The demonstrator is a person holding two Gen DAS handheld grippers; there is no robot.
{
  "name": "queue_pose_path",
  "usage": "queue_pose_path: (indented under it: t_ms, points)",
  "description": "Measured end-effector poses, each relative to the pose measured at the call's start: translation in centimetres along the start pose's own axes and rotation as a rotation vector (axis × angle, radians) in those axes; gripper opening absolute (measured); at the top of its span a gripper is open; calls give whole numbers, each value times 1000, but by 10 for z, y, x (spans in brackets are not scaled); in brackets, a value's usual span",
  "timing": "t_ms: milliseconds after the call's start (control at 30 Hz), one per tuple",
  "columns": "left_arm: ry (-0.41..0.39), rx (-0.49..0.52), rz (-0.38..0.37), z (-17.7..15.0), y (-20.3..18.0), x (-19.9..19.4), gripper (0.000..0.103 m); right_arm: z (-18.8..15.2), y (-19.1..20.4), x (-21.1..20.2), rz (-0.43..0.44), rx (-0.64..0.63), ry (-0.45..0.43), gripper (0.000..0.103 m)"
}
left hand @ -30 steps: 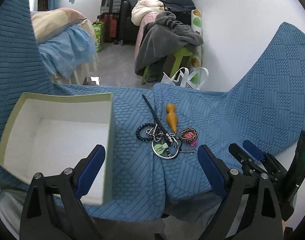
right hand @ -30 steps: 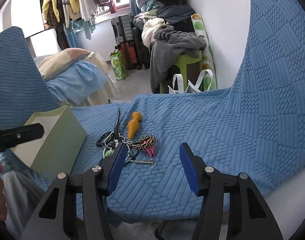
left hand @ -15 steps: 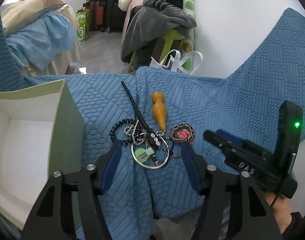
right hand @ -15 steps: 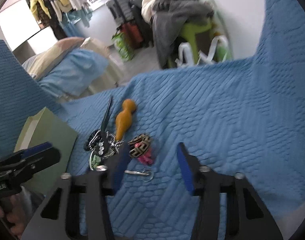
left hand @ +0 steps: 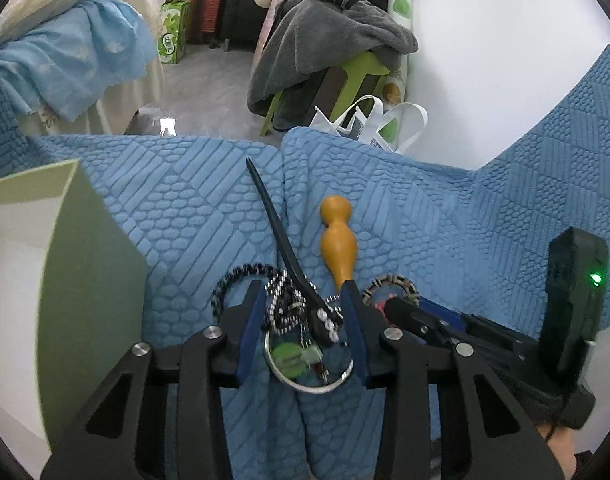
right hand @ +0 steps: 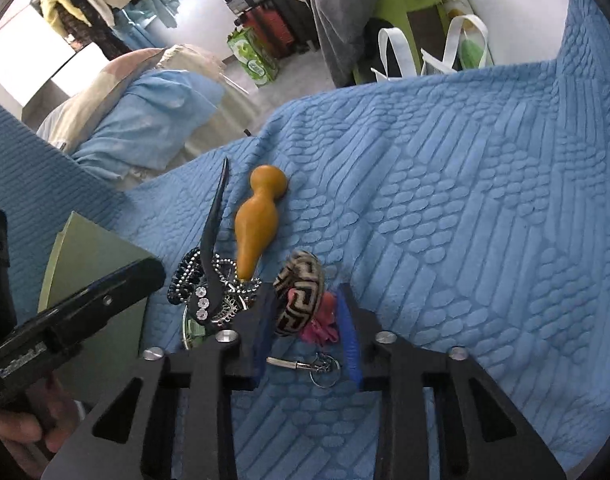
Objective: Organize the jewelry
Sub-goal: 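Grasp the black-and-white patterned ring with the right gripper while the left grasps the black cord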
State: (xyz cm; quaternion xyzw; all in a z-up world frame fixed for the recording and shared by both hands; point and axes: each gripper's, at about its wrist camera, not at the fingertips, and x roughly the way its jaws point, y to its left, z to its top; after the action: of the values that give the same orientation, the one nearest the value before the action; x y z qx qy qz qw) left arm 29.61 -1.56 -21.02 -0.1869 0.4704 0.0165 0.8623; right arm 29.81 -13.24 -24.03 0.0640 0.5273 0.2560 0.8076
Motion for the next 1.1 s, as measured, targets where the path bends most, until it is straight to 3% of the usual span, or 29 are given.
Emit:
queue_pose_path:
  t_ms: [200, 367, 667, 767, 1100]
  points:
    - [1, 13, 12, 11, 1, 19, 35, 0, 8, -7, -54, -61, -35, 21]
    - [15, -8, 30, 17, 7, 35, 27, 5, 2, -14, -75, -40, -71, 21]
    - [28, 10, 68, 18, 8, 57, 16, 6, 3, -13, -36, -40, -68, 21]
    - [6, -1, 61, 18, 9, 52, 9, 6, 4, -13, -28, -43, -64, 21]
    - [-32, -4, 18, 15, 0, 14, 9, 5, 4, -20, -11, -39, -90, 23]
